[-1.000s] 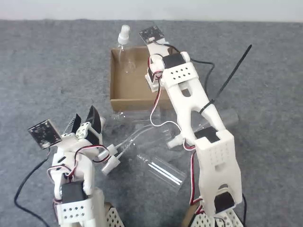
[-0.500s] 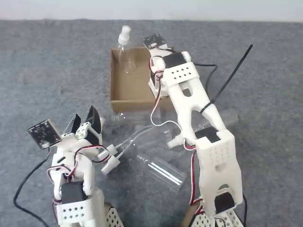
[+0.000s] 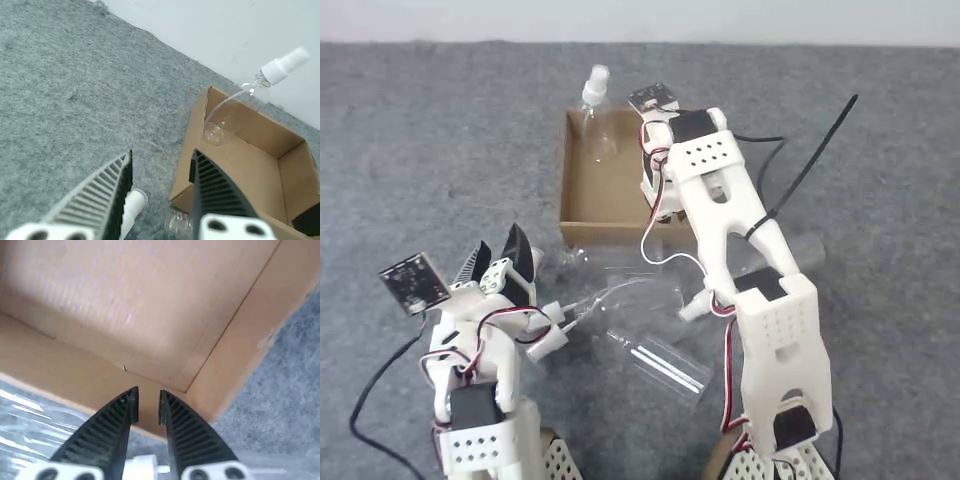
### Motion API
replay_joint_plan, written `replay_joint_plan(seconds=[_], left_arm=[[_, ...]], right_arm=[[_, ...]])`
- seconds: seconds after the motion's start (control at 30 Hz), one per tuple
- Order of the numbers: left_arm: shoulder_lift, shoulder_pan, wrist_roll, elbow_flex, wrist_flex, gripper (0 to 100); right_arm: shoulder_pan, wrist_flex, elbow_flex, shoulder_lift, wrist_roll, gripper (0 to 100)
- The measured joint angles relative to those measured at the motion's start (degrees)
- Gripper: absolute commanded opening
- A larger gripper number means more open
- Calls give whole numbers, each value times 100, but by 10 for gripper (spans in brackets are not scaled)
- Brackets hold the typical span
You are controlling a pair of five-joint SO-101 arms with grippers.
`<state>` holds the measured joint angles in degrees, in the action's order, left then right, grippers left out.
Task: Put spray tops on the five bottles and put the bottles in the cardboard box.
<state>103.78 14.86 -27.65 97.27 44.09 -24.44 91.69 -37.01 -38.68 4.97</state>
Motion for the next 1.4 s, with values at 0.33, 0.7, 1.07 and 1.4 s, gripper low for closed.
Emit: replay_joint_plan(seconds=[0.33, 0.7, 1.07, 1.4], left_arm=[[0, 0, 0, 0, 0, 181], [0, 0, 0, 0, 0, 181], [0, 325, 0, 0, 0, 181], [0, 563, 0, 0, 0, 181]], right_arm=[[123, 273, -18, 0, 527, 20], [132, 633, -88, 352, 554, 20], [-53, 870, -26, 1178, 554, 7], [-387, 870, 1011, 2400, 809, 7]])
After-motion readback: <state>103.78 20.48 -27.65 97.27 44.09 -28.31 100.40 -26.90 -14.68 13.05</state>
